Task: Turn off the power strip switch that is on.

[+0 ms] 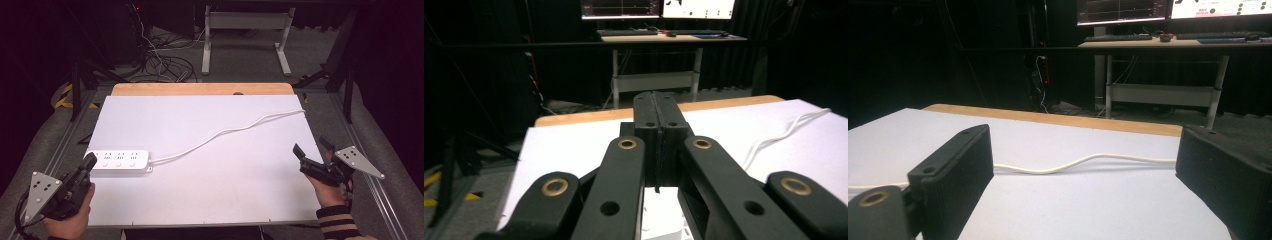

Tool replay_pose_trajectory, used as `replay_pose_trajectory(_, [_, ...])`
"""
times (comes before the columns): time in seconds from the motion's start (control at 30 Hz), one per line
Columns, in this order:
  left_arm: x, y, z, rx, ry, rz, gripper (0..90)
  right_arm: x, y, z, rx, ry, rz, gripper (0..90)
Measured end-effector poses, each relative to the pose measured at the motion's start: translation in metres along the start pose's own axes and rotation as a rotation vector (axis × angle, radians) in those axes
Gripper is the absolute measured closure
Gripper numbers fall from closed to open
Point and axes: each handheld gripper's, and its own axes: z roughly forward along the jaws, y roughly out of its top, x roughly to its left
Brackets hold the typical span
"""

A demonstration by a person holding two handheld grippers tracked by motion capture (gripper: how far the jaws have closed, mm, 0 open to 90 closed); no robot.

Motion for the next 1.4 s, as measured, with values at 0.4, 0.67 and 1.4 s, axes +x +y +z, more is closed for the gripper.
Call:
replay_pose_trajectory(0.4, [0.01,0.002,0.016,0.055,0.049,-0.052,89.9,0.0,0.0,-0.002,0.001,-0.003,0.003,9.8])
replay_pose_trajectory(0.67, [0.004,0.003,0.048,0.229,-0.027,-0.004,89.9,-0.001,-0.001,-0.006,0.01,-0.005,0.002,10.2])
replay_pose_trajectory(1.4, [0.0,-0.043,0.135,0.787,-0.113,0.054,89.9,-0.008,-0.005,-0.028,0.025,-0.044,0.021,12.0])
